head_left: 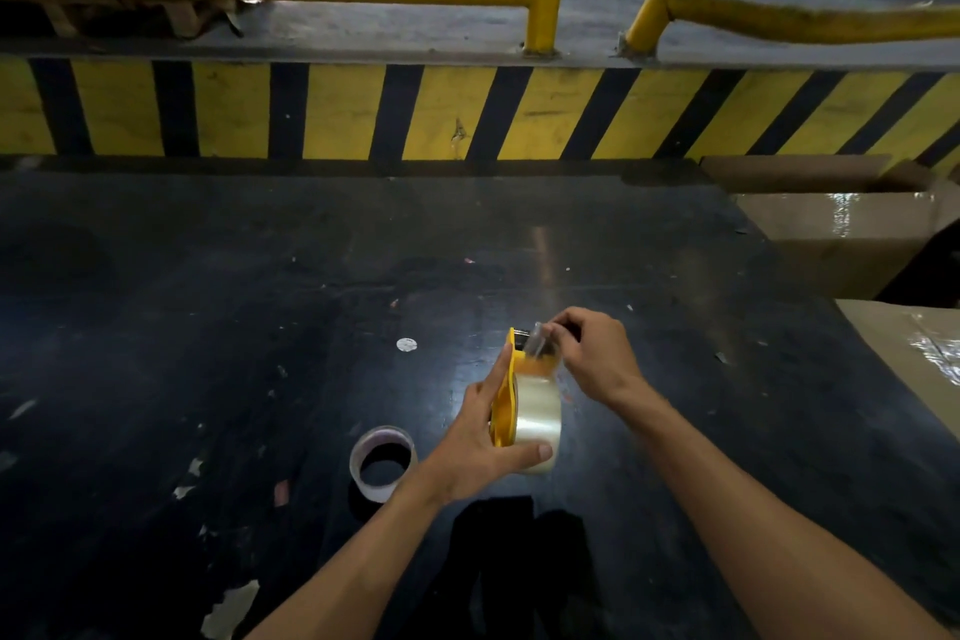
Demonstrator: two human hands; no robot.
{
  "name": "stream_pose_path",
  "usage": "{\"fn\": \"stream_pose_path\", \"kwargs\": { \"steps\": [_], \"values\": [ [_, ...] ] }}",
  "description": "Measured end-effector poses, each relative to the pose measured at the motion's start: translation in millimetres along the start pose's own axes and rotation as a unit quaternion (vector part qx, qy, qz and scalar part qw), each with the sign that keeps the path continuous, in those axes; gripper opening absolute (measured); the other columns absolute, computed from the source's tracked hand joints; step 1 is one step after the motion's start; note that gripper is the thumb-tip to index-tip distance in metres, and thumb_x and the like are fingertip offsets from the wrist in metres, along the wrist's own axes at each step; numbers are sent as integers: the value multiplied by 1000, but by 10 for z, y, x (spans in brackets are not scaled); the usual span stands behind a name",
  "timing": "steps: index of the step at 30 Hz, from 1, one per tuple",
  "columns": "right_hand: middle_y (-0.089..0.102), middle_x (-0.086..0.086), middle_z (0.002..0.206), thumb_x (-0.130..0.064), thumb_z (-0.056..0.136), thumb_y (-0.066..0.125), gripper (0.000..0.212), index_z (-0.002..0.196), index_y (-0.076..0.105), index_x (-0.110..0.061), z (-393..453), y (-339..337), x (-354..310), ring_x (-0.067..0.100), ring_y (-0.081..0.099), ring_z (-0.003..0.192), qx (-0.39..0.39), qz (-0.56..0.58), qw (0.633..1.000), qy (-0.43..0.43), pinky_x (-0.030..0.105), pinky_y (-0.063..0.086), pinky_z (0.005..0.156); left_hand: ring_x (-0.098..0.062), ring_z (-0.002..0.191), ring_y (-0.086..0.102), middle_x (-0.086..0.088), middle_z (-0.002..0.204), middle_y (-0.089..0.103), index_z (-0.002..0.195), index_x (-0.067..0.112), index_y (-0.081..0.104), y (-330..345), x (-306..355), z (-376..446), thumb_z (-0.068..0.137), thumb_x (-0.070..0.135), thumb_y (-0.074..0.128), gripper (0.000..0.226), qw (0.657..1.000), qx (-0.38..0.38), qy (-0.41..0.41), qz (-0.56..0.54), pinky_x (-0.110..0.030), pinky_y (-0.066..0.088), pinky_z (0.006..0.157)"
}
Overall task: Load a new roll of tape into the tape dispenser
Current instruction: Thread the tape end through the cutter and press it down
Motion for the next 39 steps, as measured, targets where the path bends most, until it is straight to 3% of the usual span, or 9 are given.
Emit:
{"fn": "stream_pose_path", "kwargs": {
  "steps": [3, 6, 9, 11, 24, 30, 33, 36, 39],
  "values": [
    [65, -2, 69, -15, 92, 64, 17, 82, 74, -6, 54, 16, 44, -3, 53, 57, -18, -14, 999, 31, 4, 38, 51, -21, 134, 50, 1, 145, 33, 150, 71, 2, -3, 25, -2, 74, 43, 88, 119, 1000, -2, 5, -5, -49, 49, 114],
    [65, -1, 72, -20, 93, 64, 19, 81, 73, -8, 110, 18, 13, 7, 57, 61, -32, -46, 998, 34, 6, 36, 52, -23, 132, 53, 0, 144, 35, 150, 71, 6, -38, 59, -4, 74, 41, 89, 116, 1000, -5, 10, -11, -49, 52, 111],
    [67, 1, 78, -22, 93, 63, 18, 82, 71, -11, 153, 37, -21, 18, 64, 74, -38, -69, 997, 25, 31, 54, 68, -26, 130, 55, -1, 146, 37, 150, 71, 9, -66, 108, 6, 74, 40, 89, 115, 1000, -9, 13, -19, -49, 55, 108],
    [66, 1, 78, -23, 93, 62, 18, 80, 69, -12, 153, 15, -57, 19, 64, 76, -30, -80, 996, 13, 41, 56, 74, -29, 130, 57, -4, 149, 38, 148, 74, 10, -76, 93, 20, 73, 40, 89, 114, 999, -11, 8, -37, -50, 56, 106],
    [65, 5, 83, -16, 93, 63, 13, 86, 68, -7, 34, -38, -576, 16, 57, 73, -66, -28, 989, -127, 29, 47, 69, -26, 135, 56, 0, 161, 39, 148, 74, 1, -66, 254, 163, 75, 65, 79, 107, 995, 28, 13, -94, -56, 46, 115],
    [67, 0, 77, -21, 94, 62, 18, 85, 72, -9, 161, -223, -250, 10, 59, 67, -44, -53, 997, -25, 16, 39, 55, -22, 132, 57, 7, 157, 39, 150, 72, 8, -66, 299, 147, 81, 44, 79, 102, 997, 1, 38, -70, -44, 52, 110],
    [68, 2, 75, -22, 93, 62, 19, 85, 73, -8, 185, -233, -144, 14, 61, 68, -44, -62, 997, 11, 21, 43, 56, -22, 126, 61, 5, 151, 45, 152, 68, 9, -57, 295, 150, 82, 43, 78, 102, 997, -3, 35, -64, -36, 55, 101],
    [72, 6, 81, -22, 94, 61, 19, 87, 73, -8, 187, -213, -132, 18, 65, 73, -52, -74, 996, 15, 30, 51, 64, -23, 126, 60, 1, 150, 47, 153, 67, 9, -32, 312, 139, 82, 46, 76, 100, 998, -14, 36, -54, -44, 55, 106],
    [72, 6, 85, -23, 94, 61, 18, 87, 72, -10, 199, -198, -167, 19, 65, 75, -64, -94, 993, 8, 35, 55, 68, -18, 126, 59, 2, 151, 46, 154, 66, 8, -16, 328, 137, 85, 42, 75, 98, 998, -27, 34, -43, -39, 56, 103]
  ]
}}
Point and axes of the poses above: each hand's wrist, its own z-axis towards the middle knuckle, its own y-axis out of the palm, x = y × z, the point moved 9 cm from there along z, towards the middle knuckle
